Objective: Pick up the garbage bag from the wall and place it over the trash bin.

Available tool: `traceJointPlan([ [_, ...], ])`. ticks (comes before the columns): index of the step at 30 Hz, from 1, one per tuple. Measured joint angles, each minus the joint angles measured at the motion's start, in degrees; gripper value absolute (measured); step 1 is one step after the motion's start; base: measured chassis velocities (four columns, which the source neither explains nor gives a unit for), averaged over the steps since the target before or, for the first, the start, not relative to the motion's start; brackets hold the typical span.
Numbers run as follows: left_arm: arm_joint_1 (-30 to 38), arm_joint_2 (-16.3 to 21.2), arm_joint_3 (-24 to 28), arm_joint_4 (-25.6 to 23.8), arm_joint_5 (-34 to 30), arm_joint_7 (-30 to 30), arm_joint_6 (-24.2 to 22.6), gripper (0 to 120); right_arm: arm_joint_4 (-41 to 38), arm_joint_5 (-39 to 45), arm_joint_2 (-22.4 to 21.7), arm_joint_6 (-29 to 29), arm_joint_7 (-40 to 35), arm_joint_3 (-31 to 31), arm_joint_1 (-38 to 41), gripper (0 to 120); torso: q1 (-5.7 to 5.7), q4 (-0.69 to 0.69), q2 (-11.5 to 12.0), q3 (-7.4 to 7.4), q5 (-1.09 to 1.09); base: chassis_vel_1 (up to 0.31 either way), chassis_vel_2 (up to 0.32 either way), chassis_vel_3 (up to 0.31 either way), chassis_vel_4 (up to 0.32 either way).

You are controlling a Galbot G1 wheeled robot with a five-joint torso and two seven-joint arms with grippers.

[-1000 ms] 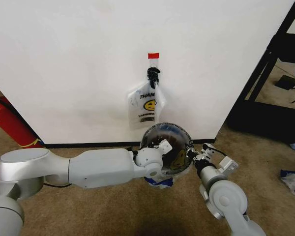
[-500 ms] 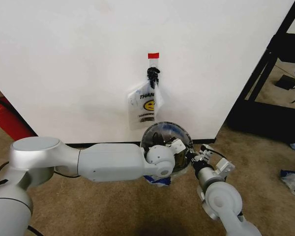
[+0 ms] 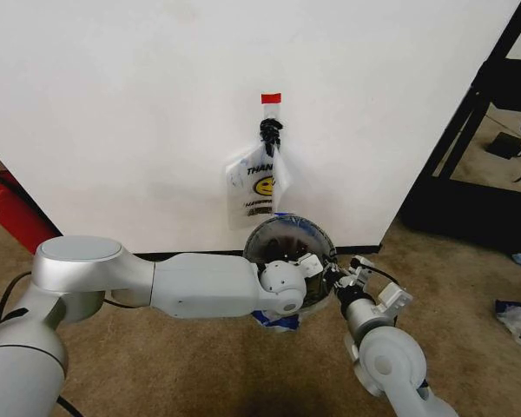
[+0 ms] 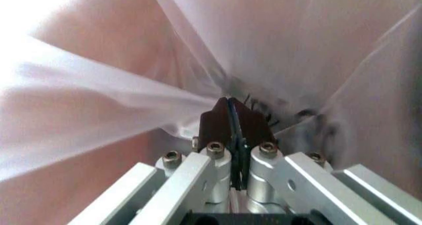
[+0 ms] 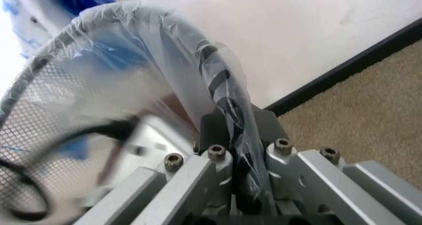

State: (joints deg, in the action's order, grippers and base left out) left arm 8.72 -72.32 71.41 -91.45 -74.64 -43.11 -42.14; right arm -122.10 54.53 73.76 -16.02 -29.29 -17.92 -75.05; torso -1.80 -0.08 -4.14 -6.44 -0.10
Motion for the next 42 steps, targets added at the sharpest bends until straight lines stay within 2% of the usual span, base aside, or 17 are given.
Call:
traceJointPlan([
  [10, 0.65, 1.67, -4.01, -7.84, -2.79, -4.22, 0.00, 0, 2.59, 0.25, 1.38, 0.23, 0.01, -0.09, 0.88, 0, 0.00, -0.01, 0.00, 0.00, -0.01, 0.000, 0.000, 0.000, 0.000],
  [14, 0.32, 3.53, -6.93, -10.86, -3.05, -4.56, 0.00, 0, 3.32, 0.29, 1.96, 0.36, -0.01, -0.29, 0.85, 0, 0.00, -0.01, 0.00, 0.00, 0.00, 0.000, 0.000, 0.000, 0.000],
  [17, -2.92, 7.84, -12.70, -16.46, -3.48, -4.15, 1.83, 0, 4.00, 1.08, 2.38, 0.58, -0.43, -0.94, 0.91, 0, 0.00, -0.02, 0.00, 0.00, -0.02, 0.000, 0.000, 0.000, 0.000],
  [18, -2.92, 7.84, -12.70, -16.46, -3.48, -4.15, 1.83, 0, 4.00, 1.08, 2.38, 0.58, -0.43, -0.94, 0.91, 0, 0.00, -0.02, 0.00, 0.00, -0.02, 0.000, 0.000, 0.000, 0.000],
  [21, -10.73, 13.93, -21.83, -22.83, -2.62, -2.10, 9.43, 0, 4.77, 2.84, 2.99, 0.83, -1.52, -1.67, 1.46, 0, 0.00, 0.01, -0.01, 0.00, -0.04, 0.000, 0.000, 0.000, 0.000],
  [22, -12.09, 14.69, -23.38, -23.70, -2.45, -1.99, 10.55, 0, 4.86, 3.15, 3.10, 0.86, -1.73, -1.75, 1.58, 0, 0.00, 0.02, -0.01, 0.00, -0.03, 0.000, 0.000, 0.000, 0.000],
  [24, -17.50, 17.65, -28.34, -27.11, -0.88, -1.04, 14.47, 0, 4.97, 4.65, 3.54, 0.94, -2.70, -2.20, 2.05, 0, 0.00, -0.03, -0.01, 0.01, -0.02, 0.000, 0.000, 0.000, 0.000],
  [30, -31.01, 24.31, -37.40, -32.86, 10.11, 4.81, 21.27, 20, 4.77, 8.91, 4.58, -0.03, -5.54, -3.05, 2.67, 0, 0.00, 0.02, -0.01, 0.00, -0.04, 0.000, 0.000, 0.000, 0.000],
  [31, -31.54, 24.52, -37.79, -33.06, 10.45, 4.92, 21.45, 22, 4.77, 9.24, 4.64, -0.20, -5.73, -3.09, 2.68, 0, 0.00, 0.01, -0.01, 0.01, -0.04, 0.000, 0.000, 0.000, 0.000],
  [32, -37.11, 26.05, -41.89, -34.77, 13.17, 5.92, 23.17, 30, 4.99, 10.36, 5.15, -1.34, -7.09, -3.14, 2.82, 0, 0.00, 0.00, -0.01, 0.01, -0.02, 0.000, 0.000, 0.000, 0.000],
  [33, -37.11, 26.05, -41.89, -34.77, 13.17, 5.92, 23.17, 30, 4.99, 10.36, 5.15, -1.34, -7.09, -3.14, 2.82, 0, 0.00, 0.00, -0.01, 0.01, -0.02, 0.000, 0.000, 0.000, 0.000],
  [35, -41.33, 26.85, -45.59, -35.74, 14.88, 6.81, 24.24, 36, 5.44, 10.41, 5.47, -2.28, -7.79, -2.91, 2.93, 0, 0.00, -0.01, -0.01, 0.00, -0.04, 0.000, 0.000, 0.000, 0.000],
  [36, -45.87, 27.30, -50.33, -36.73, 16.29, 7.91, 25.40, 41, 6.01, 10.02, 5.80, -2.79, -7.97, -2.44, 3.04, 0, 0.01, -0.03, -0.01, 0.01, -0.03, 0.000, 0.000, 0.000, 0.000],
  [38, -49.57, 27.36, -54.23, -37.32, 17.24, 8.60, 26.57, 46, 6.60, 9.73, 6.12, -3.08, -7.97, -2.01, 3.26, 0, 0.01, -0.02, -0.01, 0.01, -0.04, 0.000, 0.000, 0.000, 0.000],
  [40, -58.09, 26.80, -63.90, -38.25, 19.25, 10.33, 29.57, 57, 8.19, 9.14, 6.94, -3.58, -7.74, -0.95, 4.03, 0, 0.01, 0.00, -0.01, 0.01, -0.03, 0.000, 0.000, 0.000, 0.000],
  [41, -58.09, 26.80, -63.90, -38.25, 19.25, 10.33, 29.57, 57, 8.19, 9.14, 6.94, -3.58, -7.74, -0.95, 4.03, 0, 0.01, 0.00, -0.01, 0.01, -0.03, 0.000, 0.000, 0.000, 0.000],
  [42, -62.03, 26.37, -67.44, -38.38, 20.49, 11.83, 31.46, 61, 8.84, 8.87, 7.24, -3.86, -7.51, -0.52, 4.30, 0, 0.00, -0.02, -0.01, 0.01, -0.02, 0.000, 0.000, 0.000, 0.000],
])
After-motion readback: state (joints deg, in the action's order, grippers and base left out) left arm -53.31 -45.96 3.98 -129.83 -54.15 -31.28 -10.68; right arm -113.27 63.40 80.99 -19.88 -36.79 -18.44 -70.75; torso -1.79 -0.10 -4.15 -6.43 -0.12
